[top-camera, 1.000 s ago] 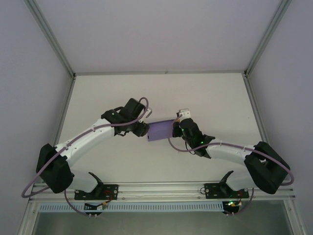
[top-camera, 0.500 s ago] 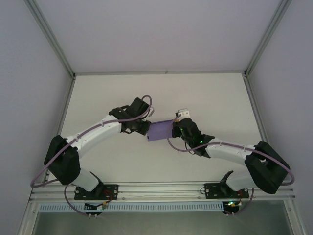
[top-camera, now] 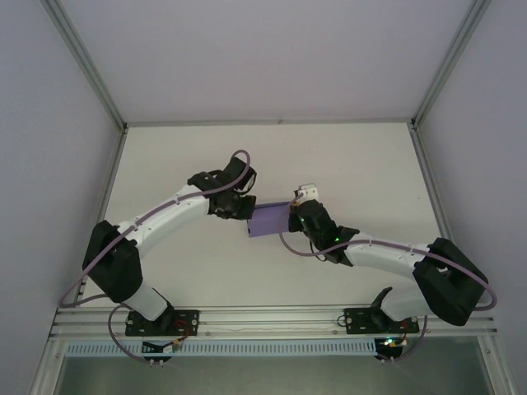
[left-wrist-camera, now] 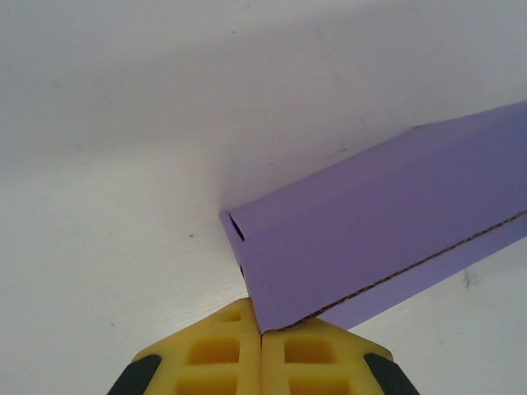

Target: Assemble paper box

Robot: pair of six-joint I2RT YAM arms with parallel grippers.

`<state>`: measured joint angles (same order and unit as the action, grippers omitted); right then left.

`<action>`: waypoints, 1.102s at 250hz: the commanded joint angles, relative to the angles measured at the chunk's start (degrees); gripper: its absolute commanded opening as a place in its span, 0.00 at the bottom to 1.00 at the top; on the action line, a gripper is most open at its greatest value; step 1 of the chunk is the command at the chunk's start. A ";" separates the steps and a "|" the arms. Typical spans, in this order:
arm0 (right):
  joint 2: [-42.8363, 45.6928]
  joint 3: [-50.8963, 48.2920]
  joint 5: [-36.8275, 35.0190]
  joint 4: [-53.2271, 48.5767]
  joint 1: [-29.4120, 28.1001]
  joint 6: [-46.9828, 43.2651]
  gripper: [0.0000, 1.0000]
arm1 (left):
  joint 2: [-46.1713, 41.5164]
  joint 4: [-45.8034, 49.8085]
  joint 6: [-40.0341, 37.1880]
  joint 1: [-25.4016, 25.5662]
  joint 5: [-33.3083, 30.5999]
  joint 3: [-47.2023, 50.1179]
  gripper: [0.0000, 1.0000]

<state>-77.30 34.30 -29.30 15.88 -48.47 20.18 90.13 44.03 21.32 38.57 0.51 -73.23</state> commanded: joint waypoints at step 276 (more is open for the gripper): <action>-3.34 -4.57 0.33 -4.83 -2.34 2.63 0.04 | 0.86 -6.45 6.11 7.11 -8.30 9.59 0.00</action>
<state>-78.32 33.61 -34.13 16.99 -49.74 21.19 91.85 39.03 28.49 40.16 -3.18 -71.72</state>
